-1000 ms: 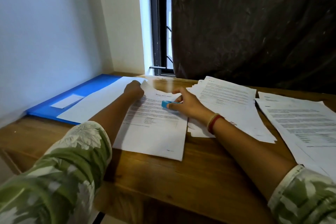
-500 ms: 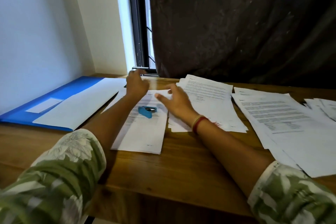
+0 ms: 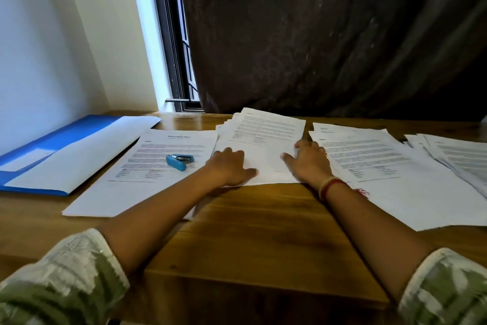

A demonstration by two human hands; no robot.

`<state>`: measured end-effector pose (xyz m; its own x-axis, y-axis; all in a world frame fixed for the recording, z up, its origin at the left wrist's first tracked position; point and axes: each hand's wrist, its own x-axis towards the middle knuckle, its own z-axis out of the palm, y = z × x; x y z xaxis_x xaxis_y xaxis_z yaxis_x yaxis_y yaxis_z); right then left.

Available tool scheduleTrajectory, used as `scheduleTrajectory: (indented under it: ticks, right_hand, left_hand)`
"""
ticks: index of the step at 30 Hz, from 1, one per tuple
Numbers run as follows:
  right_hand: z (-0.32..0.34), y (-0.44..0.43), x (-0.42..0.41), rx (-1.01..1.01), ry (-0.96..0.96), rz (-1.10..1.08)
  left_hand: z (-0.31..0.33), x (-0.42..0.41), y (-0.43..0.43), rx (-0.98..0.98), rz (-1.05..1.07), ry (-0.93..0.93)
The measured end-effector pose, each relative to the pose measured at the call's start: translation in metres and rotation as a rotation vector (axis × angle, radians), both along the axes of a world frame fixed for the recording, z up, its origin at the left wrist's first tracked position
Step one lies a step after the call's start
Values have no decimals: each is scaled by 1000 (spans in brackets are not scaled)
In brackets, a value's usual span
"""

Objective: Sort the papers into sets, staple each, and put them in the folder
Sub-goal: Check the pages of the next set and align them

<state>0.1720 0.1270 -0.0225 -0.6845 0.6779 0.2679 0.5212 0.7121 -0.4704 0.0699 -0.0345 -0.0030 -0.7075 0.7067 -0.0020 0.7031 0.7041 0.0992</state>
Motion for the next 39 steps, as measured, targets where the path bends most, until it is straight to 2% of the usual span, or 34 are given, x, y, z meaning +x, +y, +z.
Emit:
scheduleTrajectory:
  ticks: [5,9,11,15,17,19,22,28,31,34,39]
  right_hand:
    - [5,4,4,111,-115,-95]
    - [16,-2,2,17,-161,-54]
    - [23,0,3,-151,-89,-27]
    - [36,6,9,-786,331,21]
    - [39,11,10,-1042,403,19]
    - [39,16,12,-1157,432,9]
    - [38,22,13,-1081,393,43]
    - [37,24,17,-618,172,159]
    - [38,19,16,-507,47,229]
    - [45,11,14,-662,29,216]
    - [51,13,23,-1126,139,91]
  left_hand:
    - [-19,17,11,-6,10,-51]
    - [-18,29,22,48,28,-36]
    - [-16,29,22,93,29,-50]
    - [-17,26,14,270,43,-116]
    - [-17,25,11,325,57,-144]
    - [-16,25,9,362,60,-164]
    - [-14,27,8,375,44,-179]
    - [-8,30,4,404,73,-145]
    - [-5,24,1,456,141,-119]
    - [-8,20,2,420,151,-194]
    - [-9,17,3,501,140,-226]
